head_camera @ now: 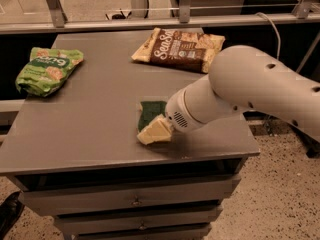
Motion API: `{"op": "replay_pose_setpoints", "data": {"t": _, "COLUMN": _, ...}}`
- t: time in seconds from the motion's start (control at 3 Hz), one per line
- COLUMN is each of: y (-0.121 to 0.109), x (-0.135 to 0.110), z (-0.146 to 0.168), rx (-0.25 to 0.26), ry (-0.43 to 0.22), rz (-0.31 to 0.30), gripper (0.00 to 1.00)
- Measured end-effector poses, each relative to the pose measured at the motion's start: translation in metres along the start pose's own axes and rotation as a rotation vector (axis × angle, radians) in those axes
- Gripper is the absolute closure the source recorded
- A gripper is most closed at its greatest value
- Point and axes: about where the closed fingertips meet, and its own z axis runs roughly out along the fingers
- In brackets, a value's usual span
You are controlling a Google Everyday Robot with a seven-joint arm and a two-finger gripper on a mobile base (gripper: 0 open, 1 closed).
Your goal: Move sponge near green rice chip bag
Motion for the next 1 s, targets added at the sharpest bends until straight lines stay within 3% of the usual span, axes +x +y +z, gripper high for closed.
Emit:
{"op": "replay_pose_setpoints", "data": {"t": 0.67, "y": -0.021, "x": -0.023, "z": -0.058, "rx": 0.083, "ry": -0.085, "rz": -0.058, "gripper": 0.95}}
{"op": "replay_pose_setpoints", "data": {"t": 1.0, "y": -0.022, "x": -0.029, "z": -0.066, "rx": 0.093, "ry": -0.097, "rz": -0.086, "gripper": 1.0}}
